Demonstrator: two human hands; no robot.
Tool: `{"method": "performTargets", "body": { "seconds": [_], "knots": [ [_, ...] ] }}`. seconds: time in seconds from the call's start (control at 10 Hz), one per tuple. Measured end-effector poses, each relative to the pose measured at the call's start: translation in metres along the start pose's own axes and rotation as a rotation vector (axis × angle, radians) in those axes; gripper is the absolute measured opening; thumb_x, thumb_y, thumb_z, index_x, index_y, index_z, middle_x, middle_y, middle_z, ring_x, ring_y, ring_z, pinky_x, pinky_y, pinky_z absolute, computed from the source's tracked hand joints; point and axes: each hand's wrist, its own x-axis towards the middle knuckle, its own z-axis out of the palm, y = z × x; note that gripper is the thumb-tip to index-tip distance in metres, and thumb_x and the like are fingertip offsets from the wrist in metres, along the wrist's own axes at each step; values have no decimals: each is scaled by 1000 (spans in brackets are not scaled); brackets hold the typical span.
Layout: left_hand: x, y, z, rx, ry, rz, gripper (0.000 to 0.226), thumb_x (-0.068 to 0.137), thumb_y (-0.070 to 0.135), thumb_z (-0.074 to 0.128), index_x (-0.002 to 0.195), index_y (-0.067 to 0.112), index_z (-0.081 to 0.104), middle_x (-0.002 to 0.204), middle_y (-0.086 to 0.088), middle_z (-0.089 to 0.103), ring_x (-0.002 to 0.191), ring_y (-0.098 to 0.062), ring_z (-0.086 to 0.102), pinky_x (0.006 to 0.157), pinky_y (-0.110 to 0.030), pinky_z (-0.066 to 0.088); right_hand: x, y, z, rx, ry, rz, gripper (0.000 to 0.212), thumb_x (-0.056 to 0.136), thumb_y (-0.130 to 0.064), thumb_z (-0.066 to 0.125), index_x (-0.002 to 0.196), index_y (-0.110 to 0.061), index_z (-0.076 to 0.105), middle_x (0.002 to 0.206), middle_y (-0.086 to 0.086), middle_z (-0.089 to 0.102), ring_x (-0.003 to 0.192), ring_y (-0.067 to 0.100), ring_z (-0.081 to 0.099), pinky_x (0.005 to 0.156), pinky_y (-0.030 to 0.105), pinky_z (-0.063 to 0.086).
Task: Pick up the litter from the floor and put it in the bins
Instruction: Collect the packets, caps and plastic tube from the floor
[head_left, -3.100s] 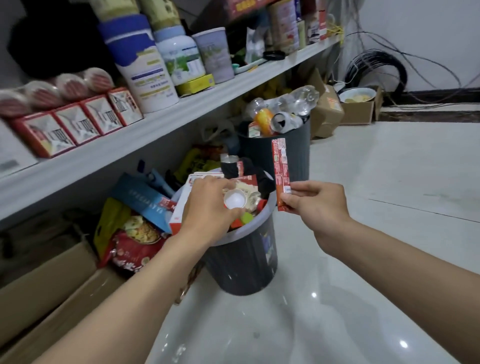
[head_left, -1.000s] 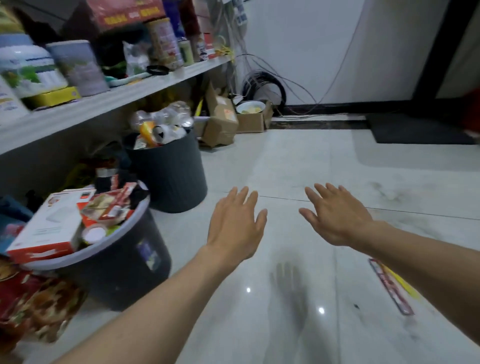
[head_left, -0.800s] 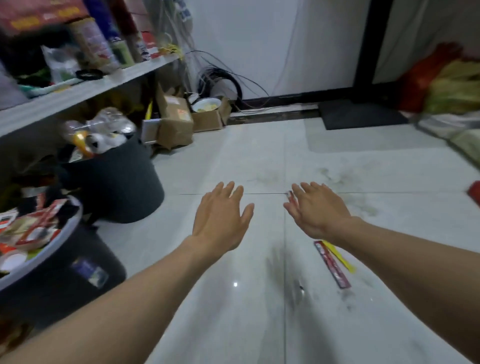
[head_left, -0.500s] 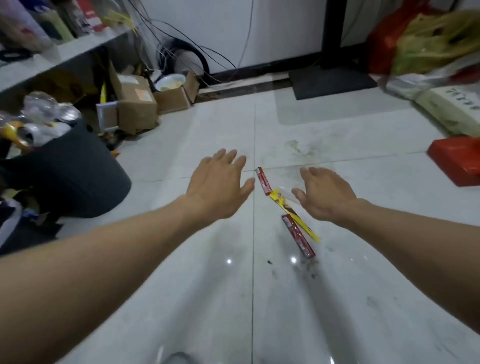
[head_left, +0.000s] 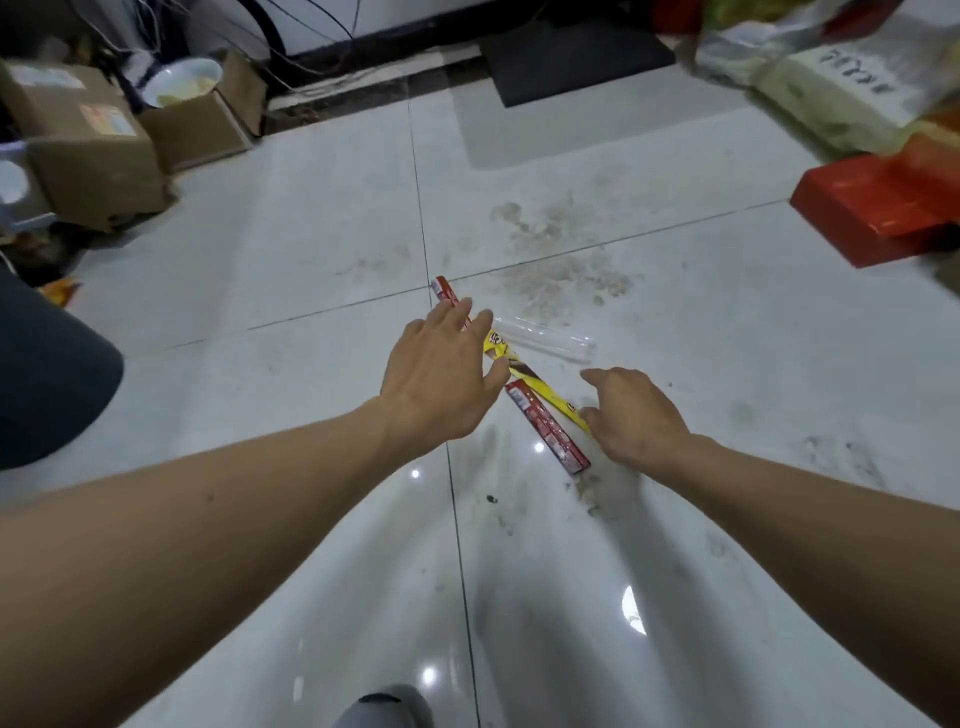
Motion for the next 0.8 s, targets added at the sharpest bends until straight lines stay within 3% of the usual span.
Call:
{"method": "performTargets", "body": {
  "seconds": [0.3,0.5,0.7,0.8],
  "knots": [
    [-3,-10,45,-5,-113,13,63,100,48,30,154,19,15,161,-7,14,148,-25,11,117,-39,17,23,1,37,192,18,180,24,84,-4,58,108,-2,64,105,14,66,97,33,61,83,45,53],
    [-1,-9,53,-7,-134,39,63,100,48,29,154,19,14,161,-6,13,148,-25,11,117,-39,17,32,-7,51,269,37,255,20,84,-13,70,103,-8,66,100,8,66,90,28,62,76,39,54],
    [1,-1,58,-30,-141,58,62,100,47,31,154,19,16,161,-7,14,148,-25,12,116,-39,19,28,-5,59,256,64,253,12,88,-11,65,99,-10,69,94,9,67,84,28,61,70,34,51],
    [-1,3,61,-36,-151,71,62,100,47,31,154,20,15,161,-7,14,147,-25,13,117,-39,19,22,-1,58,369,67,306,11,87,-9,66,97,-9,70,94,11,69,82,27,64,76,35,54]
  ]
}}
